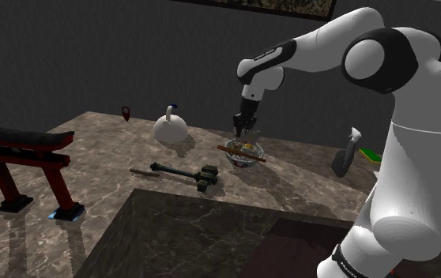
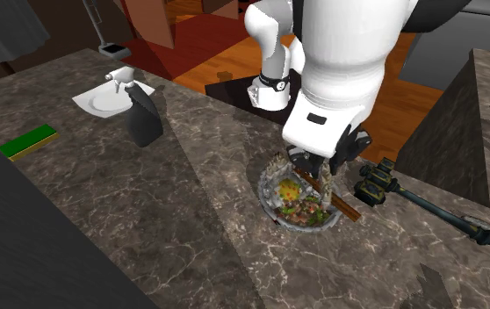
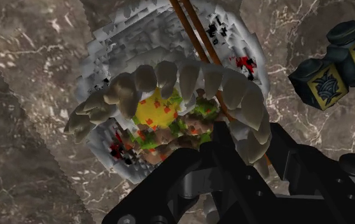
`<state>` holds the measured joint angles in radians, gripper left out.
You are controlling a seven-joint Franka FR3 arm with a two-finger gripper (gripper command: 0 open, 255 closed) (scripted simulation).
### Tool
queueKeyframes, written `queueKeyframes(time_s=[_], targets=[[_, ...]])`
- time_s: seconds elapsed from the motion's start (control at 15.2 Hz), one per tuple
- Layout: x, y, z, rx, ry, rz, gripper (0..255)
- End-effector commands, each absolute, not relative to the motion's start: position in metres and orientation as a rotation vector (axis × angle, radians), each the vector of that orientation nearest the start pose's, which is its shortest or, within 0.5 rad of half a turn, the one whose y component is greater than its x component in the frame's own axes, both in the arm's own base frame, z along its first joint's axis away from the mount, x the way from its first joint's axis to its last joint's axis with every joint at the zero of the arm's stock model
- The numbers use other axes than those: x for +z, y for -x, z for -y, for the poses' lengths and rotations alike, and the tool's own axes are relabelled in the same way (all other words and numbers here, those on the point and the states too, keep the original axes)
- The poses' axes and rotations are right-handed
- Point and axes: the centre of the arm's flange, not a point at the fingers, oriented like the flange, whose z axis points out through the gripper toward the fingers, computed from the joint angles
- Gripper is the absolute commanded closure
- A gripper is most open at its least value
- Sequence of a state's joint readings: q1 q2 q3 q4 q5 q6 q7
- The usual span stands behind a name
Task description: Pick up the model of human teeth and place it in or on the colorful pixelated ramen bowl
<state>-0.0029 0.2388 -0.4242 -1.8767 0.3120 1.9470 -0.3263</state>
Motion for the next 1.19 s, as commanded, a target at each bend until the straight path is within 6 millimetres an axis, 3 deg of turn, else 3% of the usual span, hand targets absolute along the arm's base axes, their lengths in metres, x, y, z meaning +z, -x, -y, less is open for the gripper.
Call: queueKeyframes(time_s=[0.0, 0.59, 0.66, 0.99, 1.12], targets=[[0.374, -0.556, 0.217, 0.092, 2.899, -0.340, 255], [0.369, -0.556, 0.217, 0.092, 2.899, -0.340, 255], [0.369, -0.556, 0.217, 0.092, 2.899, -0.340, 0], [0.369, -0.556, 0.217, 0.092, 2.899, -0.340, 0], [0.395, -0.557, 0.223, 0.092, 2.899, -0.340, 0]])
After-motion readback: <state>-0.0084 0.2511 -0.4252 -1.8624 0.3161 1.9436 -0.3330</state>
